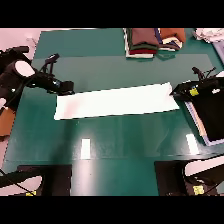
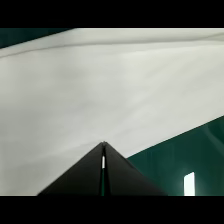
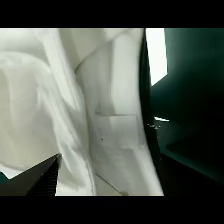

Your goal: Fold the shirts.

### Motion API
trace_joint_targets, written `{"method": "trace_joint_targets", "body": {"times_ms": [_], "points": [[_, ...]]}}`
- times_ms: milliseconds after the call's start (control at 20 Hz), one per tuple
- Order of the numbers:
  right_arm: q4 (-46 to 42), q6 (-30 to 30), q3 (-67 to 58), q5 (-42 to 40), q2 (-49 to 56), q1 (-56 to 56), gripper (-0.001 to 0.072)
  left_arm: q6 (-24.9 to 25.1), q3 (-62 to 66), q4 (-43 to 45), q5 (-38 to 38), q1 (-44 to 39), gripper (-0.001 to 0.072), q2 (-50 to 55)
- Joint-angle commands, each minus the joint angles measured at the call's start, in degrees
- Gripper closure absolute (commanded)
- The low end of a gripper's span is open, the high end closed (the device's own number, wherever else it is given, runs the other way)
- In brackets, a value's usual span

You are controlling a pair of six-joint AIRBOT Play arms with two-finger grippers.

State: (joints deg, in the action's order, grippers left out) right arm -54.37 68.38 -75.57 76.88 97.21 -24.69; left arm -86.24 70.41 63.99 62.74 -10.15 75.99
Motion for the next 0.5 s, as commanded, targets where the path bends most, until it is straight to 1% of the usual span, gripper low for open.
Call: {"method": "trace_joint_targets", "body": {"times_ms": [0, 50, 100, 200, 300, 350, 450], "points": [[0.96, -0.57, -2.05, -0.61, 3.67, 0.94, 0.002, -2.36, 0.07, -0.17, -4.09, -5.4, 0.0685, 0.09], [0.92, -0.59, -2.54, -0.31, 4.35, 1.66, 0.0103, -2.91, 0.04, -0.17, -5.81, -6.95, 0.0686, 0.24], [0.9, -1.07, -2.75, 0.02, 4.83, 2.43, 0.0248, -3.96, 0.07, -0.17, -7.41, -8.35, 0.0685, 0.55], [0.85, -3.13, -2.51, -0.15, 4.81, 3.65, 0.0463, -5.16, 0.07, -0.2, -10.49, -11.26, 0.0685, 1.68], [0.83, -4.42, -3.19, 0.59, 4.35, 4.31, 0.0648, -5.46, 0.2, -0.39, -13.6, -13.86, 0.0686, 3.45], [0.92, -4.39, -3.82, 0.98, 3.43, 4.33, 0.0691, -5.46, 0.74, -0.94, -14.73, -15.04, 0.0686, 4.92], [0.9, -4.24, -6.21, 1.6, 0.48, 4.31, 0.0692, -5.44, 3.37, -1.53, -15.78, -16.94, 0.0687, 8.83]]}}
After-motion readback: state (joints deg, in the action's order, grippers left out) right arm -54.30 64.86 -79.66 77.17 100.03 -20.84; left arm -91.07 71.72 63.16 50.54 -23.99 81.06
